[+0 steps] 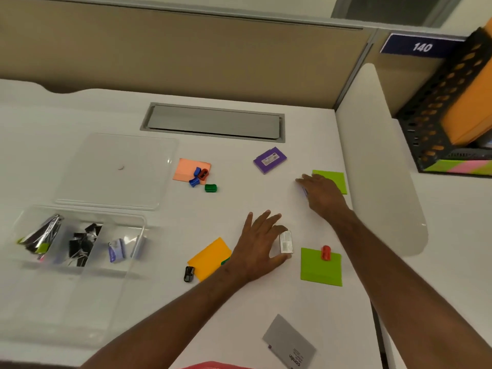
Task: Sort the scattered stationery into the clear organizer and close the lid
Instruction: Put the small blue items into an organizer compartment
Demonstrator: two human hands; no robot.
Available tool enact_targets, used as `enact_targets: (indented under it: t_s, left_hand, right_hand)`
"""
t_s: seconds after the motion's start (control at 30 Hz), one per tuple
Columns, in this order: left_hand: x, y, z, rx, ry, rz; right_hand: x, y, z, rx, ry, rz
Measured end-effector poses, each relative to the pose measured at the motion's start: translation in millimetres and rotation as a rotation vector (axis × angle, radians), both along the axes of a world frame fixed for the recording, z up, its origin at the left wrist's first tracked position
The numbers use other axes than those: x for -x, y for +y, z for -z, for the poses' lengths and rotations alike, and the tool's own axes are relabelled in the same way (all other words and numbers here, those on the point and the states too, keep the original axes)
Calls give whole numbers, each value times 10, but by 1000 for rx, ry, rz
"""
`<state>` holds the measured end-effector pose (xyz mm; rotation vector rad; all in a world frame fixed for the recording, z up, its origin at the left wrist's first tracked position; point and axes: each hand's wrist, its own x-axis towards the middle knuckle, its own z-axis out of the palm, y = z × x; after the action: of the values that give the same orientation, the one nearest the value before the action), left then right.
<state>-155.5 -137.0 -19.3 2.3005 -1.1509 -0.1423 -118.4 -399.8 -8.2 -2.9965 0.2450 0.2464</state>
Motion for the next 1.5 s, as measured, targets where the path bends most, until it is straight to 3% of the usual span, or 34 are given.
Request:
enact_targets:
  t_s: [0.4,0.77,1.0,1.27,1.5]
  left_hand:
    - [-144,376,-205,1,-17,-33]
    - [-460,998,-340,-18,-13,61]
    - [-643,1620,-316,-48,7,98]
    - [-892,2585,-327,33,-36,14]
    - [-1219,3256,-217,-22,-48,-84]
  right_hand:
    - [136,379,-129,-105,-199,115]
    - [253,1317,-299,-262,-349,262]
    - [319,2103,-455,-383,-592,301]
    - [261,2969,-453,-467,-518,278]
    - [57,3564,-466,-512,-486,226]
